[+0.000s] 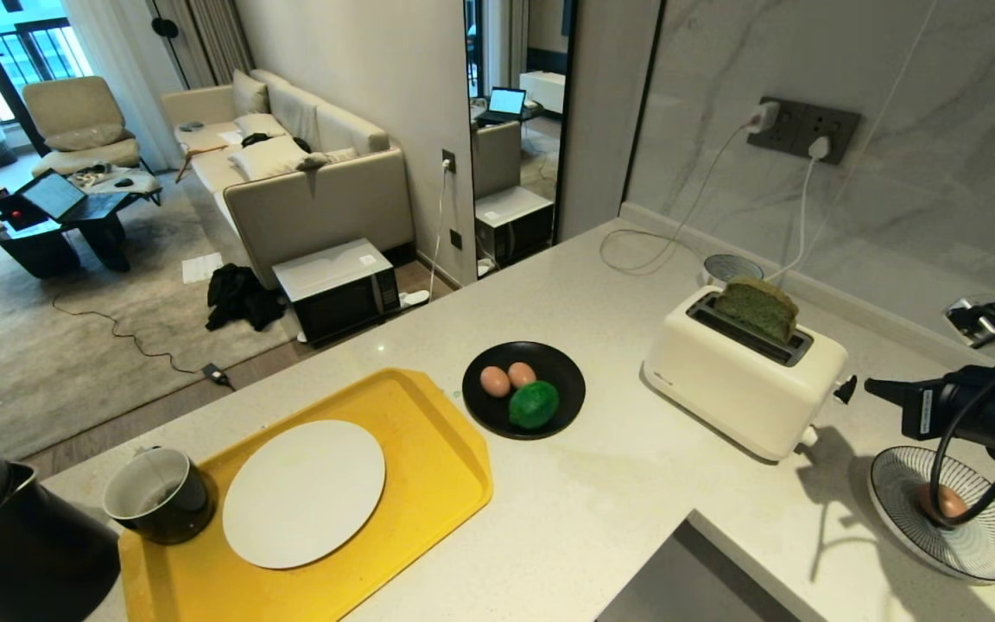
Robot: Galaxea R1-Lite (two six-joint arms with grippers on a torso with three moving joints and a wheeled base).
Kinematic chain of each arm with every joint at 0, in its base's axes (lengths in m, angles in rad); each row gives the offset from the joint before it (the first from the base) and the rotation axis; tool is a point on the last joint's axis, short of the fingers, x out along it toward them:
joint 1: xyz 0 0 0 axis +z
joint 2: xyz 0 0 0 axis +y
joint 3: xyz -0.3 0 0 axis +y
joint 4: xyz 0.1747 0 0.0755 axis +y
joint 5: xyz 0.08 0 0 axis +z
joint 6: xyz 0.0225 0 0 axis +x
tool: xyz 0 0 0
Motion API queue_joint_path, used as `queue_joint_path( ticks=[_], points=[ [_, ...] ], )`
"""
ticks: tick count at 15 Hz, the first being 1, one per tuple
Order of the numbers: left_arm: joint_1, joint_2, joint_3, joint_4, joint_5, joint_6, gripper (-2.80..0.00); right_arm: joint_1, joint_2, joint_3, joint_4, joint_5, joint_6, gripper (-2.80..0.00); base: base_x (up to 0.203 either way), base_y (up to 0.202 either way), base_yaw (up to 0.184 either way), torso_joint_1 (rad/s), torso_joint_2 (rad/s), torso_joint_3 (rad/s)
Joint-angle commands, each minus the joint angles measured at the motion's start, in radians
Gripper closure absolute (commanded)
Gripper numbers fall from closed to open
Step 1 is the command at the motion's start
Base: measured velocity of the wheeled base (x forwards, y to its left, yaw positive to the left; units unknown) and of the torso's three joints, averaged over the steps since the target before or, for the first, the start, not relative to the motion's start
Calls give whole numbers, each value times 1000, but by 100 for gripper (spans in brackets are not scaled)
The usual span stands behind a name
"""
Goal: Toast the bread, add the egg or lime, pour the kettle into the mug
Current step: Use a bread toaster
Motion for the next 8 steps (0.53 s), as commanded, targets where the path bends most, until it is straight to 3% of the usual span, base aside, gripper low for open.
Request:
queue_joint_path(
  ticks=[1, 8],
  points=[
    [1, 1, 0, 0, 1, 0, 0, 1, 62, -1, -72, 20, -2, 0, 0, 0, 0, 0, 0, 0],
    [2, -1, 0, 0, -1, 0, 0, 1, 121, -11, -75, 19, -5, 0, 0, 0, 0, 0, 0, 0]
  ],
)
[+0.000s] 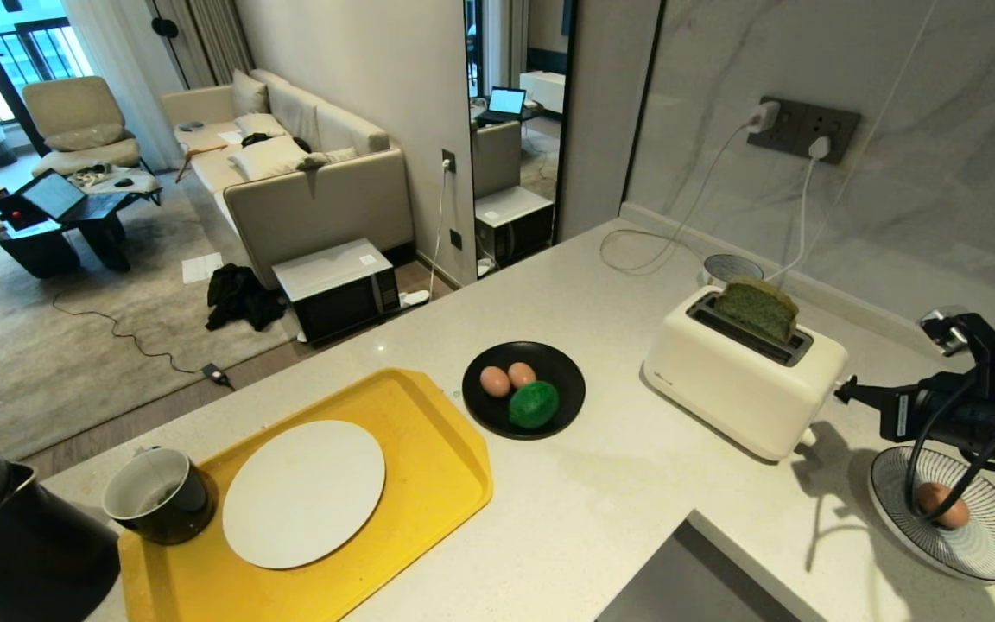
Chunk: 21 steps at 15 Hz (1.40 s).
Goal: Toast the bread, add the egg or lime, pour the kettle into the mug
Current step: Use a bread toaster
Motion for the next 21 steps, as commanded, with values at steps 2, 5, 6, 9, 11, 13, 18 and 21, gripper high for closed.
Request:
queue_joint_path(
  ticks=[2, 5, 6, 9, 11, 13, 18, 21],
  points=[
    [1, -1, 0, -1, 0, 1, 0, 0, 27, -4, -4, 3, -2, 0, 0, 0, 0, 0, 0, 0],
    [1, -1, 0, -1, 0, 1, 0, 0, 50, -12, -5, 2, -2, 0, 0, 0, 0, 0, 0, 0],
    [1, -1, 0, -1, 0, 1, 0, -1, 61, -17, -5, 1, -3, 0, 0, 0, 0, 0, 0, 0],
    [0, 0, 0, -1, 0, 1, 0, 0, 81, -22, -5, 3, -2, 0, 0, 0, 0, 0, 0, 0],
    [0, 1, 0, -1, 0, 1, 0, 0, 96, -24, -5, 4, -2, 0, 0, 0, 0, 0, 0, 0],
    [1, 0, 0, -1, 0, 1, 0, 0, 115, -24, -5, 4, -2, 0, 0, 0, 0, 0, 0, 0],
    [0, -1, 0, -1, 0, 1, 0, 0, 140, -28, -5, 17, -1, 0, 0, 0, 0, 0, 0, 0],
    [1, 0, 0, -1, 0, 1, 0, 0, 155, -28, -5, 24, -2, 0, 0, 0, 0, 0, 0, 0]
  ],
)
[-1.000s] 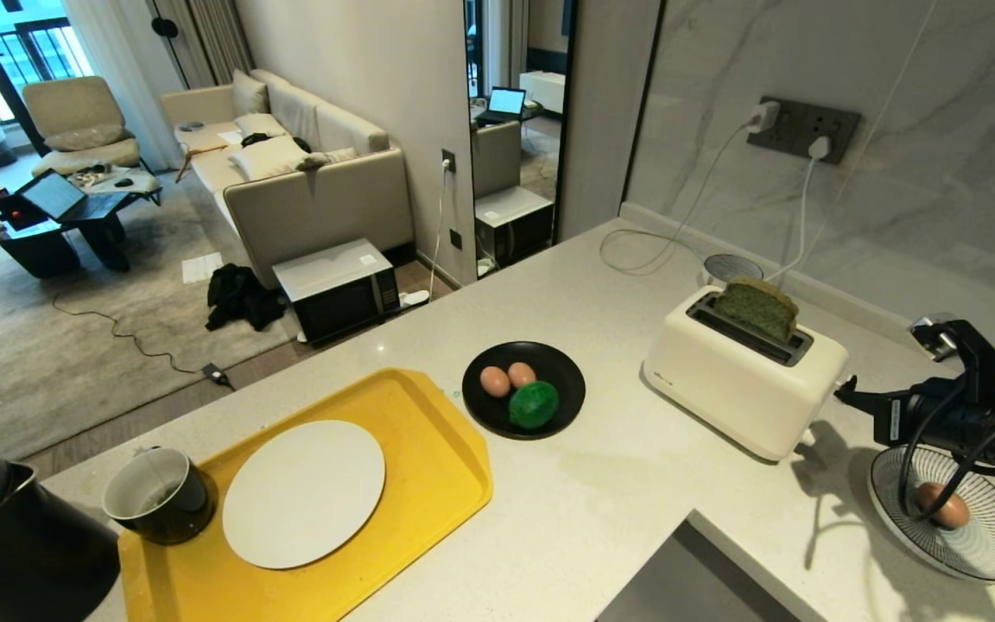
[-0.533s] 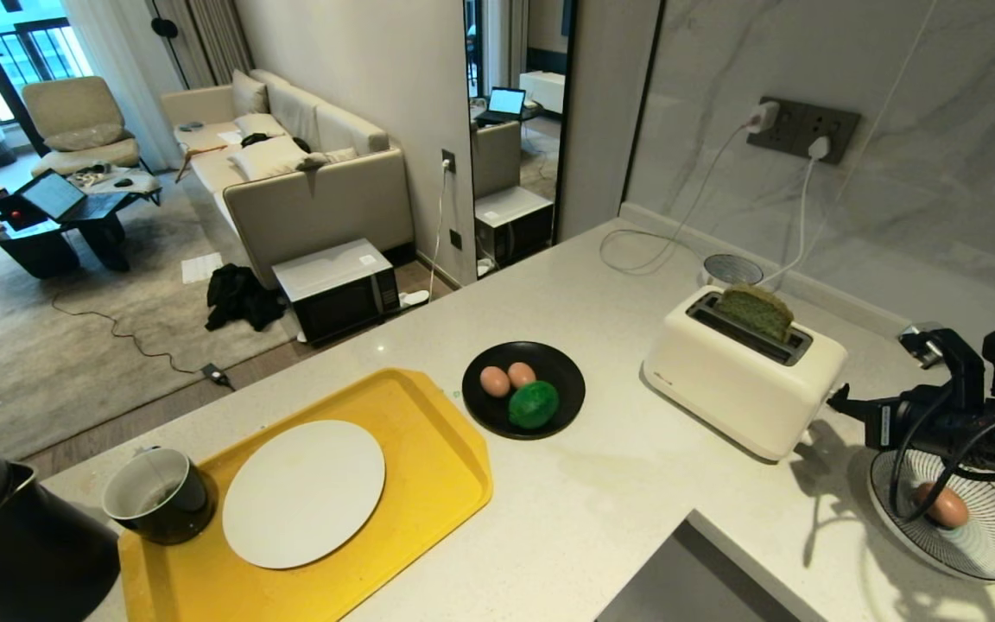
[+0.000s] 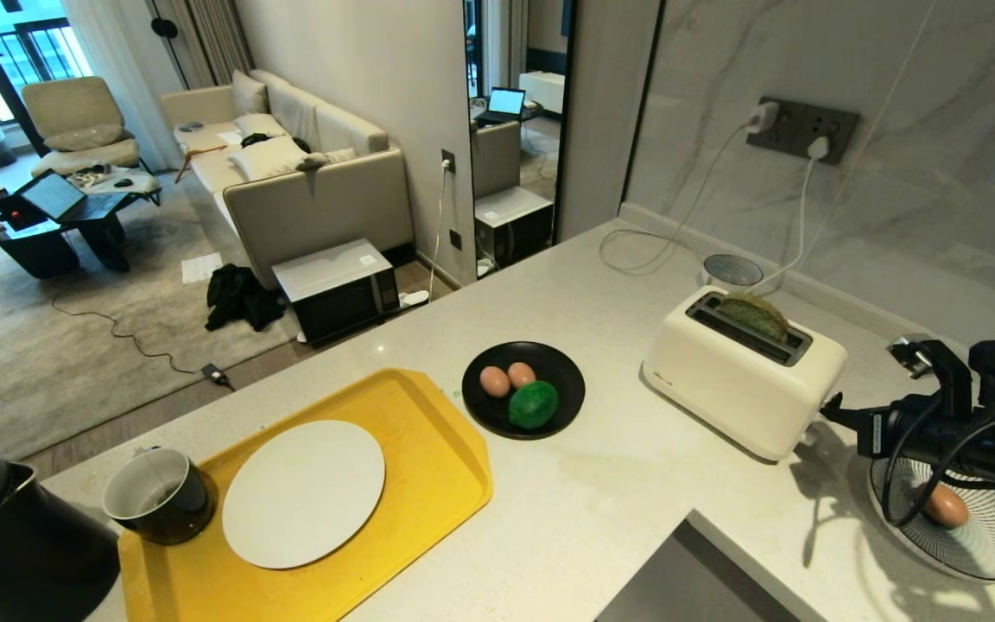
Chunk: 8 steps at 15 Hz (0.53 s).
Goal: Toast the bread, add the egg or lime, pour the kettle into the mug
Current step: Use a bread toaster
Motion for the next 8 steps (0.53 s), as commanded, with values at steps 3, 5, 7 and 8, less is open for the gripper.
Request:
queue_joint_path(
  ticks=[3, 5, 7, 8],
  points=[
    [0, 0, 0, 0, 0, 0, 0, 0, 20, -3, -3, 3, -3, 0, 0, 0, 0, 0, 0, 0],
    [1, -1, 0, 0, 0, 0, 0, 1, 26, -3, -3, 4, -4, 0, 0, 0, 0, 0, 0, 0],
    [1, -1, 0, 0, 0, 0, 0, 0, 26, -6, -3, 3, -4, 0, 0, 0, 0, 0, 0, 0],
    [-1, -1, 0, 0, 0, 0, 0, 0, 28, -9, -3, 2, -4, 0, 0, 0, 0, 0, 0, 0]
  ],
)
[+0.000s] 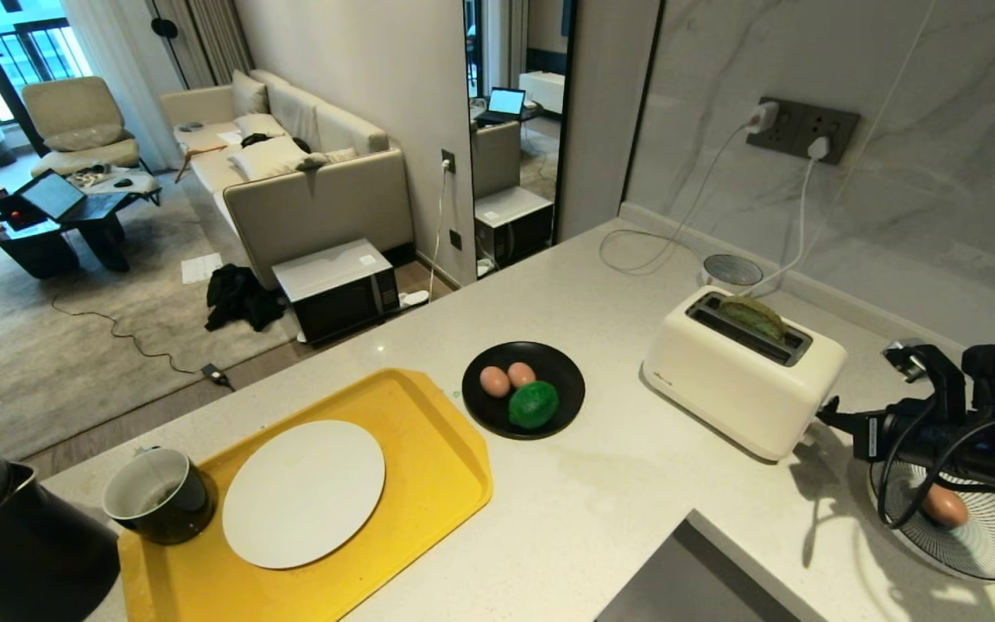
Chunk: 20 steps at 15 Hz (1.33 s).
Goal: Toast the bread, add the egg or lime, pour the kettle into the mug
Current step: Use a bread toaster
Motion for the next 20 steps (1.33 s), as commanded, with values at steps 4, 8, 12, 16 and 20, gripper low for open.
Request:
queue_joint_path(
  ticks=[4, 8, 12, 16, 20],
  points=[
    [1, 0, 0, 0, 0, 0, 0, 0, 23, -6, -4, 0, -1, 0, 0, 0, 0, 0, 0, 0],
    [0, 0, 0, 0, 0, 0, 0, 0, 26, -13, -4, 0, -1, 0, 0, 0, 0, 0, 0, 0],
    [0, -1, 0, 0, 0, 0, 0, 0, 41, -25, -4, -1, -3, 0, 0, 0, 0, 8, 1, -2],
    [0, -1, 0, 0, 0, 0, 0, 0, 43, -28, -4, 0, -1, 0, 0, 0, 0, 0, 0, 0],
    [0, 1, 0, 0, 0, 0, 0, 0, 44, -26, -4, 0, -1, 0, 0, 0, 0, 0, 0, 0]
  ],
)
